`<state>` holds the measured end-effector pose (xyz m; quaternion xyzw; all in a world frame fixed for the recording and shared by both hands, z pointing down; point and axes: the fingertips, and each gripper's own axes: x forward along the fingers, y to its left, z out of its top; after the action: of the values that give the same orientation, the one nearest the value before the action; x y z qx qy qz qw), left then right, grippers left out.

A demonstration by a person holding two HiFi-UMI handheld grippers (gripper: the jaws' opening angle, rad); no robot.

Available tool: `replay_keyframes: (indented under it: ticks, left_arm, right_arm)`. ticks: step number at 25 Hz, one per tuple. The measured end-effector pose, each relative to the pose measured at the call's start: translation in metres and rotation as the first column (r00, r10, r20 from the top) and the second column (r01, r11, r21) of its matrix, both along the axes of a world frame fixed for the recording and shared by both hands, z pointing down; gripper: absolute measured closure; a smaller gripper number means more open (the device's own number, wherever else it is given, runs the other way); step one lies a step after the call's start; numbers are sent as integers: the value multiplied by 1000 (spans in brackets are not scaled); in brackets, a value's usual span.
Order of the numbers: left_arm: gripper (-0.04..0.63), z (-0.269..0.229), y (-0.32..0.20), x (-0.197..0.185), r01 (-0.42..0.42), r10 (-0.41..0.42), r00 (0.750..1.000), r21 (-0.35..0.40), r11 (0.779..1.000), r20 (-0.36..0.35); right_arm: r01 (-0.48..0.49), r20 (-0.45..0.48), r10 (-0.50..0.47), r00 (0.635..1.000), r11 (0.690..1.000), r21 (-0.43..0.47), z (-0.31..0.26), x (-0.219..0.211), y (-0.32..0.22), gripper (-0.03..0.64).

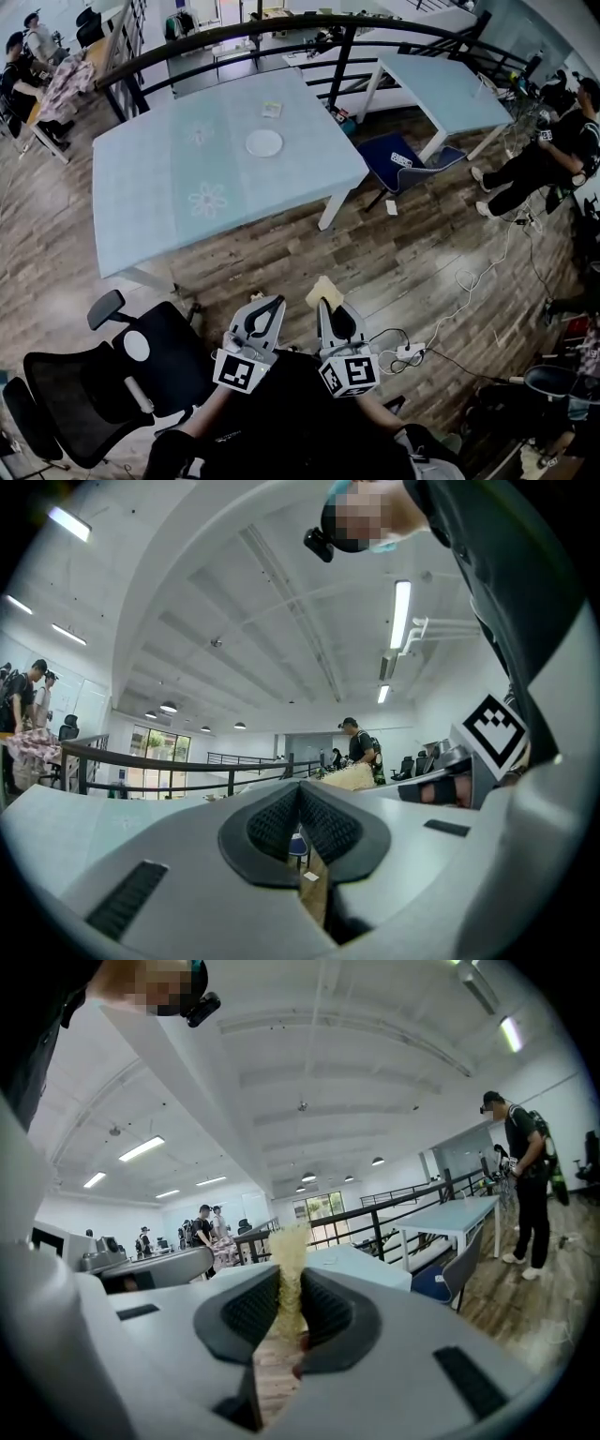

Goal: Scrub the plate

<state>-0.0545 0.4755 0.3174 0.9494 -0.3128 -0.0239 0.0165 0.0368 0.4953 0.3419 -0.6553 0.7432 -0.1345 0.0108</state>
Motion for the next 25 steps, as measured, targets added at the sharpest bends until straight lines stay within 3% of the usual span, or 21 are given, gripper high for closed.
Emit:
replay_keyframes:
  ticks: [14, 25]
  left_arm:
    - [581, 6, -126, 7, -3, 3, 1000, -53, 999, 10]
    - [582, 1, -209, 12, -113, 113, 994, -10, 994, -4]
  right_arm:
    - [6, 19, -5, 1000, 998, -56, 10, -1, -117, 557]
    - [-47, -14, 46, 999, 998, -37, 4, -10, -197, 557]
